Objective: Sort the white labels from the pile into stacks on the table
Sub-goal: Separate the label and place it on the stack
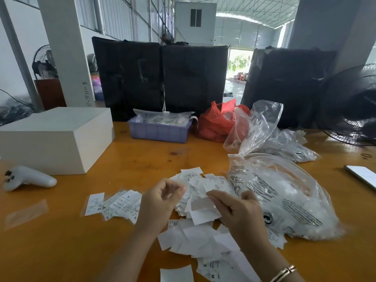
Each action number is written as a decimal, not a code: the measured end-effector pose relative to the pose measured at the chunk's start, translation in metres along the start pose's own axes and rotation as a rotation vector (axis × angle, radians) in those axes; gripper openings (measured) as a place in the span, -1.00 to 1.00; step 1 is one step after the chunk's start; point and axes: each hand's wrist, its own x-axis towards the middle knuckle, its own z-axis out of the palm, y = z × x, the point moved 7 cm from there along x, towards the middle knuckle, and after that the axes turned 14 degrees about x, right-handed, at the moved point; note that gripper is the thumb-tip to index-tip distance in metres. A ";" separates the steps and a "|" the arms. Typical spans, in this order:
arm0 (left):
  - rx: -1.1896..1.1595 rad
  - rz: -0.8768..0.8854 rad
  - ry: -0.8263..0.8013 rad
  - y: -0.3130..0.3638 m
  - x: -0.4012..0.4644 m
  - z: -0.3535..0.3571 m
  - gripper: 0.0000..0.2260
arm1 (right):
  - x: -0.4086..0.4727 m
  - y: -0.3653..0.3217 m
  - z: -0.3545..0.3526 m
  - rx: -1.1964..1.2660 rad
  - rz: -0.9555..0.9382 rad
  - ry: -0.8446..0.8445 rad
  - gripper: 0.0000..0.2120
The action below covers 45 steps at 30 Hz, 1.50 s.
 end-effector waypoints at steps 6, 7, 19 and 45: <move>0.096 0.133 -0.022 0.008 -0.002 0.004 -0.94 | -0.002 0.008 0.007 0.235 0.269 -0.067 -0.85; 0.113 0.150 -0.030 0.009 -0.002 0.005 -0.95 | -0.005 0.012 0.013 0.341 0.352 -0.102 -0.80; 0.065 0.144 -0.317 0.015 -0.012 0.027 -0.89 | -0.012 0.042 0.010 1.332 0.782 0.311 -0.48; 0.115 0.183 -0.313 0.017 -0.012 0.027 -0.96 | -0.011 0.027 0.014 0.975 0.731 0.107 -0.69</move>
